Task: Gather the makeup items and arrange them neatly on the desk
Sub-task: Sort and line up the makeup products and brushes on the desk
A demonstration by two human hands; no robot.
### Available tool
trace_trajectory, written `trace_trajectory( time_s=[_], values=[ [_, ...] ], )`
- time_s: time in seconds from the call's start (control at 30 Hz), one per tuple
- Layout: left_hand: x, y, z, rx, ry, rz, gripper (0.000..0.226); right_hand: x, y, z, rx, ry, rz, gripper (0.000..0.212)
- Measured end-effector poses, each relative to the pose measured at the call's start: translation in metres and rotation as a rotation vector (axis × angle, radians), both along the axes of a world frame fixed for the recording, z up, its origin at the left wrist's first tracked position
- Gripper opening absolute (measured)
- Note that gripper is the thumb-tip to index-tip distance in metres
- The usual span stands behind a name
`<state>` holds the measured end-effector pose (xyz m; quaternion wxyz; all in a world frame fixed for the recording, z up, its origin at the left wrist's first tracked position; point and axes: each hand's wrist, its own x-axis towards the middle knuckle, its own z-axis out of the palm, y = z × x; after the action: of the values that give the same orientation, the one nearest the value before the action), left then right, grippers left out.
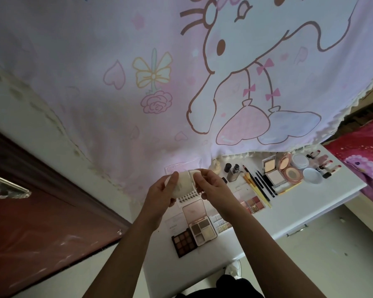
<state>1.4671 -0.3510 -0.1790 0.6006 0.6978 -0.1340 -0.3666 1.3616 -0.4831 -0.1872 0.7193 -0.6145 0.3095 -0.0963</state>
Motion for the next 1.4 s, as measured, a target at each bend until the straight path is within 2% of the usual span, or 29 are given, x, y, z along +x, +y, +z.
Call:
trace_trajectory(
  time_s=[0.07, 0.13, 0.2, 0.3, 0.37, 0.43, 0.57, 0.7, 0.9, 1.07, 1.17, 1.4],
  values=[
    [0.003, 0.002, -0.004, 0.02, -0.02, -0.034, 0.027, 0.002, -0.001, -0.001, 0.021, -0.014, 0.02, 0.025],
    [0.007, 0.006, -0.01, 0.027, 0.031, -0.026, 0.029, 0.004, -0.003, -0.003, 0.085, -0.04, -0.038, 0.025],
    [0.015, 0.012, -0.019, 0.017, 0.12, 0.045, 0.035, 0.005, -0.009, -0.005, 0.143, -0.053, -0.146, 0.028],
    [0.028, 0.026, -0.039, -0.031, 0.205, 0.152, 0.031, 0.006, -0.017, -0.01, 0.135, -0.031, -0.209, 0.03],
    [0.035, 0.037, -0.056, -0.048, 0.202, 0.203, 0.032, 0.009, -0.018, -0.018, 0.134, 0.001, -0.212, 0.029],
    [0.041, 0.047, -0.076, 0.017, 0.13, 0.273, 0.031, 0.015, -0.016, -0.029, 0.101, 0.06, -0.205, 0.028],
    [0.049, 0.064, -0.115, 0.22, -0.004, 0.386, 0.035, 0.029, -0.009, -0.06, -0.058, 0.209, -0.077, 0.026],
    [0.045, 0.069, -0.138, 0.431, -0.145, 0.372, 0.032, 0.057, 0.002, -0.087, -0.445, 0.388, 0.168, 0.03],
    [0.039, 0.064, -0.164, 0.605, -0.157, 0.33, 0.029, 0.108, 0.016, -0.123, -0.857, 0.544, 0.532, 0.024],
    [0.035, 0.061, -0.173, 0.603, -0.11, 0.312, 0.045, 0.128, 0.025, -0.15, -1.008, 0.671, 0.622, 0.028],
    [0.036, 0.062, -0.175, 0.588, -0.115, 0.294, 0.047, 0.132, 0.029, -0.158, -1.101, 0.723, 0.643, 0.025],
    [0.044, 0.053, -0.177, 0.577, -0.128, 0.228, 0.05, 0.134, 0.031, -0.164, -1.105, 0.811, 0.635, 0.021]
  ],
)
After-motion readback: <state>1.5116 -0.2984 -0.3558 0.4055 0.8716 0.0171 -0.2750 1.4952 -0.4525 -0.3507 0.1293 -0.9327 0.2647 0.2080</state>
